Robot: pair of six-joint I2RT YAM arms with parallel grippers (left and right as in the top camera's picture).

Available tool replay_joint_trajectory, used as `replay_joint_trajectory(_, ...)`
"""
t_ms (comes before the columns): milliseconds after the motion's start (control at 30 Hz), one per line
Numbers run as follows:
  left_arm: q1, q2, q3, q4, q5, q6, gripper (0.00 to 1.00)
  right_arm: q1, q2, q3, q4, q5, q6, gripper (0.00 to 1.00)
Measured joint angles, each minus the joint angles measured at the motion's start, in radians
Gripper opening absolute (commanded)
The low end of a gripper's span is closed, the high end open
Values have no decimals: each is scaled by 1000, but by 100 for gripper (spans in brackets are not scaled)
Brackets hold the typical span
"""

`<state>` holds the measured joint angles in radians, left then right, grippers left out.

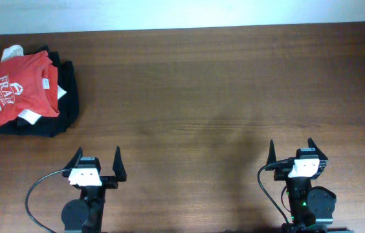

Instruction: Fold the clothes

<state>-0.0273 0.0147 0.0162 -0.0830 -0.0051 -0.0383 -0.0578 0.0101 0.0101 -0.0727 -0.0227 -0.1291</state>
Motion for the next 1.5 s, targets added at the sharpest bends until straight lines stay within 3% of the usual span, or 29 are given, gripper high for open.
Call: replay_joint_trajectory(1500,0,0,0,0,0,17,99,0,0,0,0,0,0,99)
